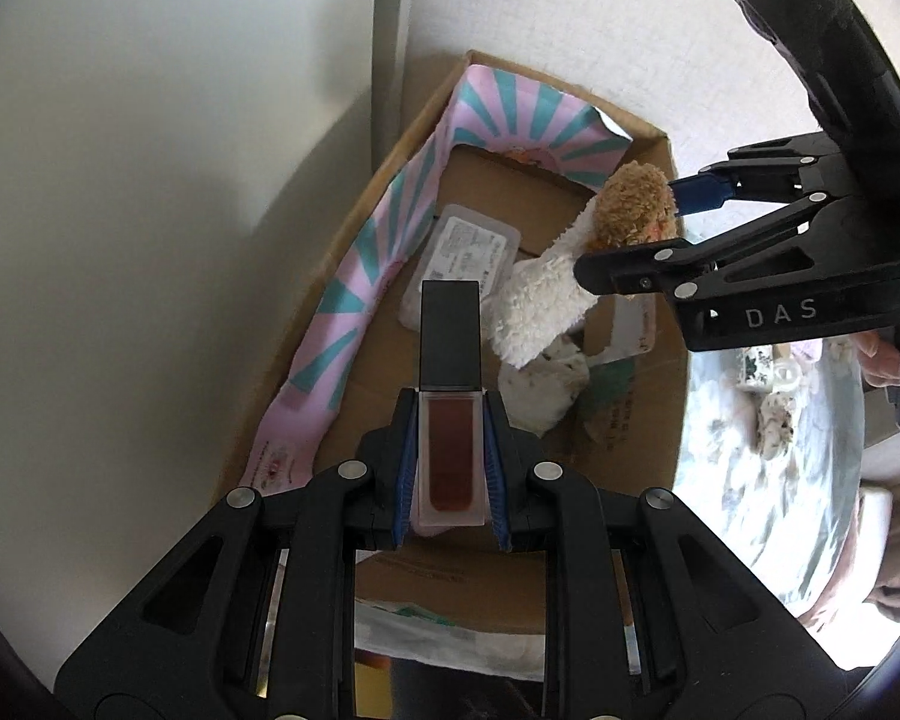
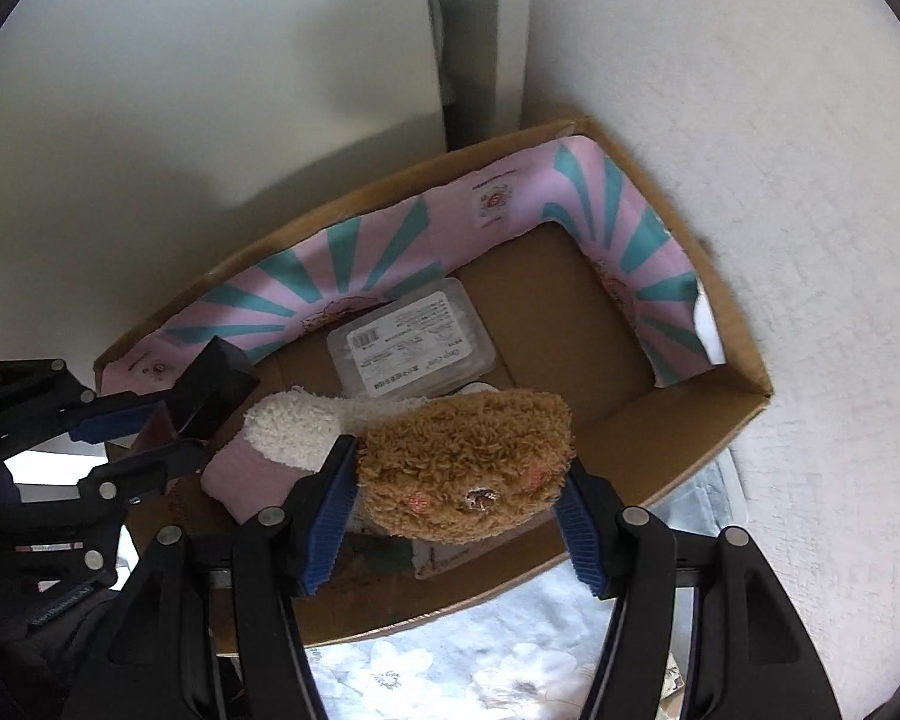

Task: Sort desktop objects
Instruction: 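Carry both items over the cardboard box and open both tools to drop them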

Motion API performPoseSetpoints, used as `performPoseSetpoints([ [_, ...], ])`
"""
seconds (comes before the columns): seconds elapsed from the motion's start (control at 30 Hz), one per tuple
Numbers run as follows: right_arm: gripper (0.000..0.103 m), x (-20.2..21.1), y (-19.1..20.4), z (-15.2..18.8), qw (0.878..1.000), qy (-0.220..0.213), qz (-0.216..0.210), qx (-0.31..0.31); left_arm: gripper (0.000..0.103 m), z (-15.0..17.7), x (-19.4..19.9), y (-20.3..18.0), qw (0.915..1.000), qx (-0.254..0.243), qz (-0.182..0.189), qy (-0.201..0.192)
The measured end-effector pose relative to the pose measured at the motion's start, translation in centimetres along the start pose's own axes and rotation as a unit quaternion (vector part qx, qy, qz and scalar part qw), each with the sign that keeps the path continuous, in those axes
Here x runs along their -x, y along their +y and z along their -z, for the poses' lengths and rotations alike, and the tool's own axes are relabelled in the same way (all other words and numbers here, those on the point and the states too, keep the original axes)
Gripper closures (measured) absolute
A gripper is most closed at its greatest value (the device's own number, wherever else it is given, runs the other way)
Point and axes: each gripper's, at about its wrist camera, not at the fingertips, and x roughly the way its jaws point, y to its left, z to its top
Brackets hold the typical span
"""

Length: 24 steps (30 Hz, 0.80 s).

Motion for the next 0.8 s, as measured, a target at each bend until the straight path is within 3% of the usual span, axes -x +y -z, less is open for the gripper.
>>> performPoseSetpoints([
  [0.1,0.029,-0.2,0.4,0.1,1.0,-0.012,-0.004,0.0,0.083,-0.2,-0.7,-0.1,0.9999,0.005,-0.002,0.016],
  [0.17,0.027,0.1,0.7,0.3,0.999,-0.032,0.003,0.003,0.071,-0.2,-0.9,-0.3,0.9999,0.002,0.001,0.016],
  [0.2,0.019,0.1,0.7,0.3,0.999,-0.034,0.006,0.001,0.034,-0.1,-0.9,-0.4,0.9999,0.0,0.002,0.015],
  [0.23,0.014,0.1,0.7,0.3,0.999,-0.033,0.01,-0.002,0.006,-0.1,-1.1,-0.5,0.9999,-0.002,0.0,0.017],
  [0.27,0.011,0.1,0.7,0.3,0.999,-0.033,0.013,-0.004,0.0,0.0,-1.1,-0.7,0.9999,-0.004,-0.004,0.011],
  [0.8,0.01,1.9,-0.1,1.3,0.997,-0.044,0.064,-0.03,0.0,0.8,-1.0,-1.2,0.9994,-0.022,-0.022,0.013],
])
